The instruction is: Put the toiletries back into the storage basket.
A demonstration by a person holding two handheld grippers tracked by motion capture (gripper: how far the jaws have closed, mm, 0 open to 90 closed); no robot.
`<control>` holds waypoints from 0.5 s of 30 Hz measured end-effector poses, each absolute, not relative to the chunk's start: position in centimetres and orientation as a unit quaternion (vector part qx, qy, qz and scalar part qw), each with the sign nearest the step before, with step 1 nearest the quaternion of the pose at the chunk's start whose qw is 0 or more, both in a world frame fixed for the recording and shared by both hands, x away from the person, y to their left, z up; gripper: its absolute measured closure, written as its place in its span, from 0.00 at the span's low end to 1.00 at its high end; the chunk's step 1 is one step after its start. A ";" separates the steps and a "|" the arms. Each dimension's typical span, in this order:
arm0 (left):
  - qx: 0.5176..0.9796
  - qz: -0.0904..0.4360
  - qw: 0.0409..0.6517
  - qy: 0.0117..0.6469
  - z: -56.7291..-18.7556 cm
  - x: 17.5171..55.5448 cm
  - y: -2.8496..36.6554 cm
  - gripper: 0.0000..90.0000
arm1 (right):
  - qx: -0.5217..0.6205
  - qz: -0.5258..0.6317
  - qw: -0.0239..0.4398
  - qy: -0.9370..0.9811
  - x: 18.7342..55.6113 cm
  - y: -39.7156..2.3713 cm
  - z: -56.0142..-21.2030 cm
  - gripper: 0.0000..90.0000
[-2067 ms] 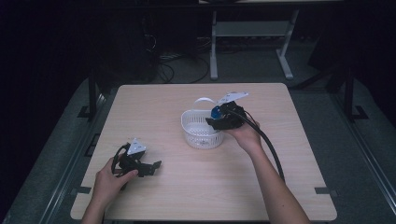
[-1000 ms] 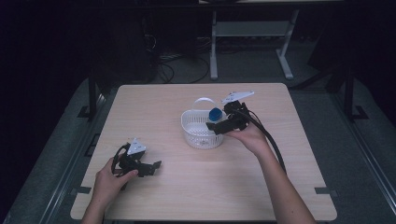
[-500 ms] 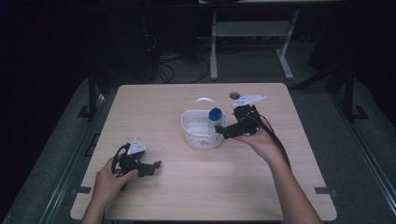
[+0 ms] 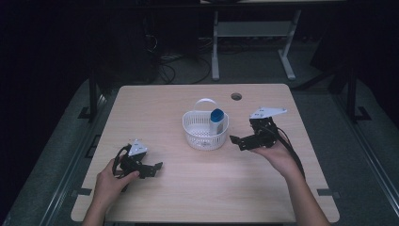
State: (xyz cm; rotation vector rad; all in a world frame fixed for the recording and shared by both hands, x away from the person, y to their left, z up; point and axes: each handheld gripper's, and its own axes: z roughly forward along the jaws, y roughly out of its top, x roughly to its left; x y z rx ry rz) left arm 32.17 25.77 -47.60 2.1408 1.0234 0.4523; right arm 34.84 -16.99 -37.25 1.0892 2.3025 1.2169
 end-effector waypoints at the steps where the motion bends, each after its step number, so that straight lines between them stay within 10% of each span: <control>1: 0.829 0.175 0.355 0.396 -47.6 32.2 25.8 0.14 | 0.383 0.427 0.157 0.804 34.7 -17.2 -37.5 0.00; 15: 0.828 0.175 0.355 0.396 -47.6 32.2 25.8 0.14 | 0.404 0.412 0.151 0.802 31.9 -20.1 -39.9 0.00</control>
